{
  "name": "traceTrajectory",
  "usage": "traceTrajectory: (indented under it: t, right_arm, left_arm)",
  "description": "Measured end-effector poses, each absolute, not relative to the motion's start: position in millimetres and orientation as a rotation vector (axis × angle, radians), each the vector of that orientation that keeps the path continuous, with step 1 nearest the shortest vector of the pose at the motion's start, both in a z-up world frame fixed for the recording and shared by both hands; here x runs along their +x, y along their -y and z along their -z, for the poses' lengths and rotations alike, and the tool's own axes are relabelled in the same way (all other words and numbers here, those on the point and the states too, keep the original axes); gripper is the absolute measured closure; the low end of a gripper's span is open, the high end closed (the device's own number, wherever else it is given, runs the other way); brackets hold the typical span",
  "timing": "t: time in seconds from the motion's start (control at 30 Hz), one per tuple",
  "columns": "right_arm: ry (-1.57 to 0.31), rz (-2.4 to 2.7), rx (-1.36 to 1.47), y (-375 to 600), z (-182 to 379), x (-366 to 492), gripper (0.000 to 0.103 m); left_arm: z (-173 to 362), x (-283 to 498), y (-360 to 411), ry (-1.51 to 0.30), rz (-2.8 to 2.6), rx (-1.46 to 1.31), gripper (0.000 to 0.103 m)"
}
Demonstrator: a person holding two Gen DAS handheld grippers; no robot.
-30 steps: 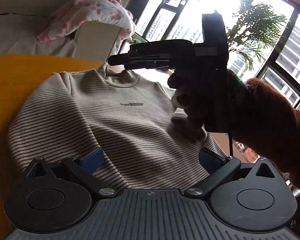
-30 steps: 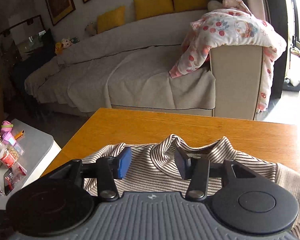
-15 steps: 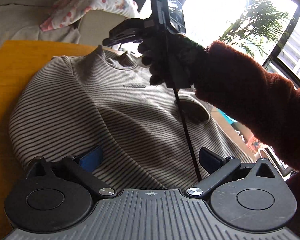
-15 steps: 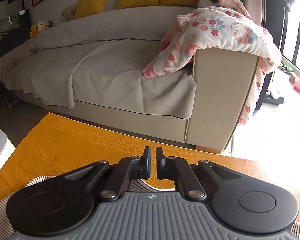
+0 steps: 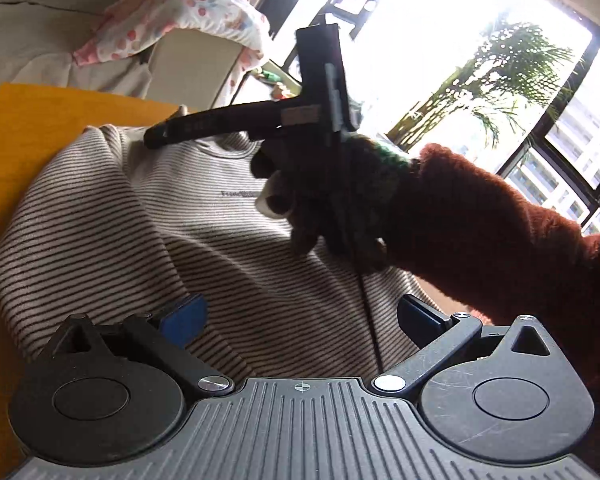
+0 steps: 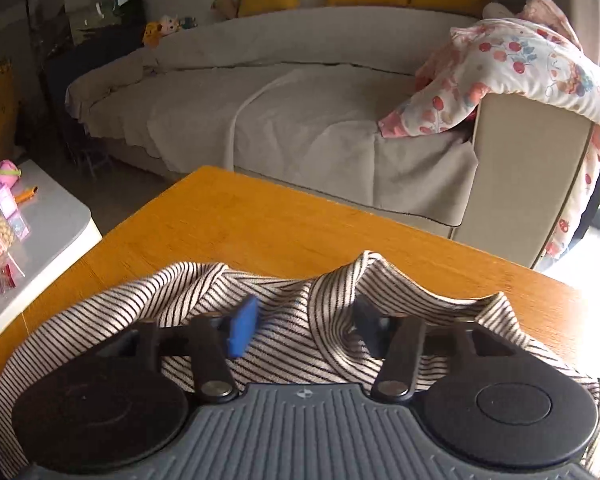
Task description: Fold clothes
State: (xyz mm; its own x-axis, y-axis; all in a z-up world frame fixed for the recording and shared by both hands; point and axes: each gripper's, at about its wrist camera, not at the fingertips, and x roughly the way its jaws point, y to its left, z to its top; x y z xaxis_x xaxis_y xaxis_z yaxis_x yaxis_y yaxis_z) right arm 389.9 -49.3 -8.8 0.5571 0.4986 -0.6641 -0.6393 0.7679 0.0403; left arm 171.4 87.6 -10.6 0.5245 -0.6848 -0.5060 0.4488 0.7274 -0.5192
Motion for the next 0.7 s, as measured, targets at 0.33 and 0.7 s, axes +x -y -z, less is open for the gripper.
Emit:
traceTrajectory:
  t: [0.33,0.7]
  right_arm:
    - [-0.632,-0.557,-0.38,35.7,9.0,401.5,0.092]
    - [-0.452,-0.476,-0.416,154.9,-45.6,296.6,0.053]
  left_arm:
    - [26.5,176.1,-88.4,-0.809,0.643,-0.268,0.0]
    - [29.1,172.9,-91.1,-0.79,0.637,-0.262,0.0]
